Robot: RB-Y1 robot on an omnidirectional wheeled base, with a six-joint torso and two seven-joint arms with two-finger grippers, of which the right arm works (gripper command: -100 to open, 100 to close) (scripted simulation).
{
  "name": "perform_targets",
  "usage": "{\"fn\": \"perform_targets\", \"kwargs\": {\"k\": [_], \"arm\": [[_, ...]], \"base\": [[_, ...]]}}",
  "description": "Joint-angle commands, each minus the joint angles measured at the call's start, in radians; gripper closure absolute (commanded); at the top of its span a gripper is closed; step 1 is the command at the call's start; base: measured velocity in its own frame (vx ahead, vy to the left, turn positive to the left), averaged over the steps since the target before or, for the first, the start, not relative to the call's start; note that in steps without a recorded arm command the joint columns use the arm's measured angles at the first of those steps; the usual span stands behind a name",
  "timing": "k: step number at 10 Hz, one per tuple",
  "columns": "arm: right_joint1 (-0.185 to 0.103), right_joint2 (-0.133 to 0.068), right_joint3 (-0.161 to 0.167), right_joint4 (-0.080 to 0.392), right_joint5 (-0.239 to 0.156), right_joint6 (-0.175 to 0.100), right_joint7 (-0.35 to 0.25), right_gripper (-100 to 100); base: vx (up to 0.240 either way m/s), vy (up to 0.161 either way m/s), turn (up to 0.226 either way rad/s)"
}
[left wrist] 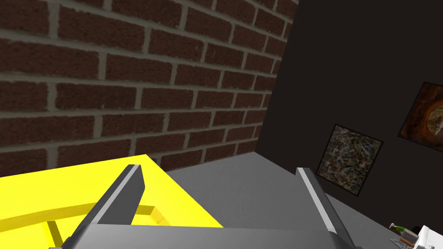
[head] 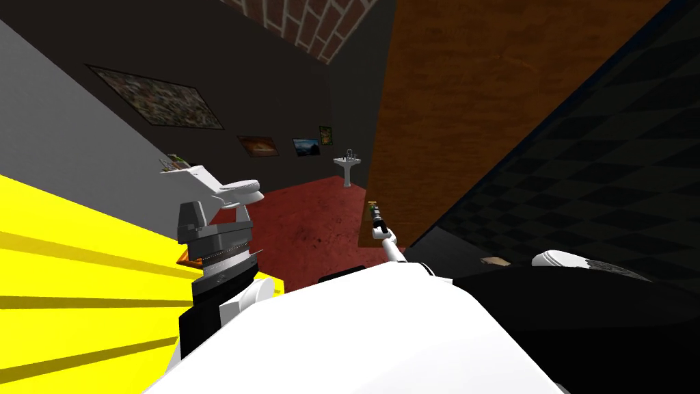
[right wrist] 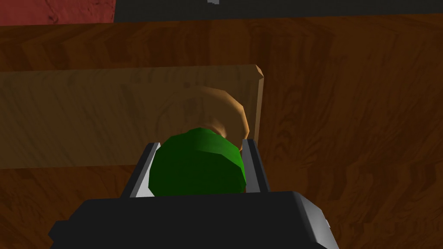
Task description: Push the door open
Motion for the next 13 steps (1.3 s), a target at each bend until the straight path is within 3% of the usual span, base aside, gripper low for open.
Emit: {"fn": "perform_targets", "kwargs": {"k": [1, 13], "arm": [[0.000, 0.000, 0.000, 0.000, 0.000, 0.000, 0.000, 100], [0.001, -0.029, -0.129, 0.007, -0.029, -0.002, 0.030, 100]], "base": [[0.091, 0.031, -0.037], [0.195, 0.061, -0.061]]}}
